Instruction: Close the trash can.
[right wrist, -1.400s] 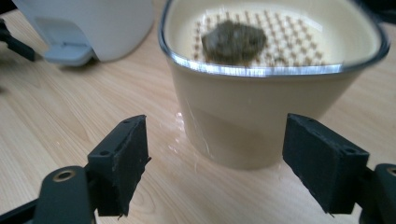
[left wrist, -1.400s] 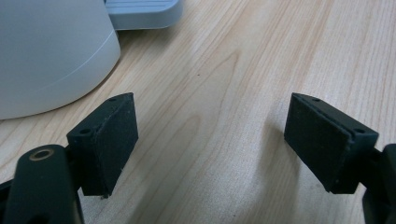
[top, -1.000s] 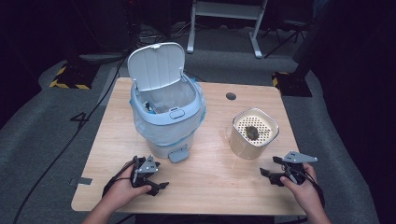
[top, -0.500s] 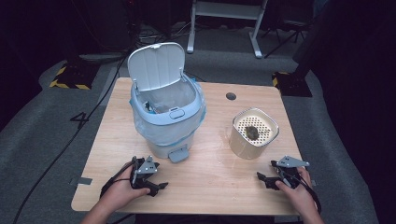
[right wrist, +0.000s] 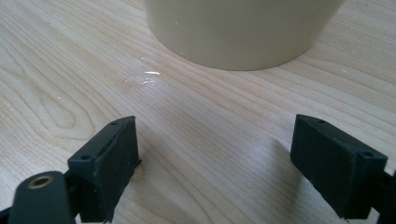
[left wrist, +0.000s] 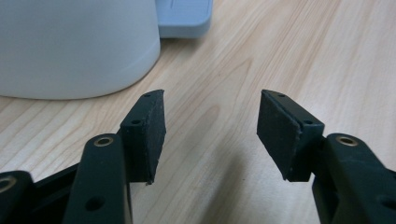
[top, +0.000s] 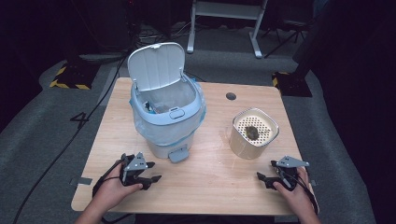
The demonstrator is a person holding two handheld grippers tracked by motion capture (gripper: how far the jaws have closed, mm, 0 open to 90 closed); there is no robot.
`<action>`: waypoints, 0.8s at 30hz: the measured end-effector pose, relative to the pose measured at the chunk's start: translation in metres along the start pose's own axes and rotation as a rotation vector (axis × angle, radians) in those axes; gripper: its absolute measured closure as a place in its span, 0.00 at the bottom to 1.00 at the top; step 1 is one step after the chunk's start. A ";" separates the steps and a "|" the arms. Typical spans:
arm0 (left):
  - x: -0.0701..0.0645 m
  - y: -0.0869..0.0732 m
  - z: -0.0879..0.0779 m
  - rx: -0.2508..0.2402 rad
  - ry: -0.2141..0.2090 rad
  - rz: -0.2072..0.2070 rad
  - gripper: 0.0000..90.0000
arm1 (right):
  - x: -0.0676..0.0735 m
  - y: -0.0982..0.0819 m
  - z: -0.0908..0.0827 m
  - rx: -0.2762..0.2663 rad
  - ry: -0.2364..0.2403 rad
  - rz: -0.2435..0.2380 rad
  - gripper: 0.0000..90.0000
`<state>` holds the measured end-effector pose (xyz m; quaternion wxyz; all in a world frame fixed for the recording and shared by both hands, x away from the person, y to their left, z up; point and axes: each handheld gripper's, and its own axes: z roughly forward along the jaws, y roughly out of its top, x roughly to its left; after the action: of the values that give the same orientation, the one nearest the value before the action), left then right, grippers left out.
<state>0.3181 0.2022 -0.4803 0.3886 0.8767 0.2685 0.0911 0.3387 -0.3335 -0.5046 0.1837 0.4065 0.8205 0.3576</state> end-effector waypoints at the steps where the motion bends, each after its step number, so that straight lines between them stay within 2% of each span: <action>1: 0.001 0.000 -0.003 -0.012 -0.004 -0.012 0.49 | 0.000 0.000 0.000 0.000 0.000 0.000 0.17; 5: 0.003 0.003 -0.016 -0.066 -0.006 -0.038 0.50 | 0.000 0.000 0.000 0.000 -0.001 0.000 0.17; 10: 0.011 0.008 -0.036 -0.168 -0.009 -0.087 0.50 | 0.000 0.000 0.000 0.001 0.001 0.001 0.17; 13: 0.014 0.012 -0.050 -0.213 0.008 -0.109 0.53 | 0.000 0.000 0.000 0.002 0.002 0.000 0.17; 19: 0.020 0.023 -0.073 -0.285 0.058 -0.128 0.53 | 0.000 0.000 0.000 0.002 0.001 0.000 0.17; 21: 0.021 0.027 -0.079 -0.326 0.072 -0.144 0.55 | 0.000 0.000 0.000 0.001 0.001 0.000 0.17; 24: 0.022 0.038 -0.090 -0.370 0.076 -0.147 0.58 | 0.000 0.000 0.000 0.001 0.001 0.000 0.17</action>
<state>0.3188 0.2502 -0.3924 0.5383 0.7642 0.3251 0.1434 0.3392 -0.3335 -0.5047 0.1830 0.4065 0.8207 0.3574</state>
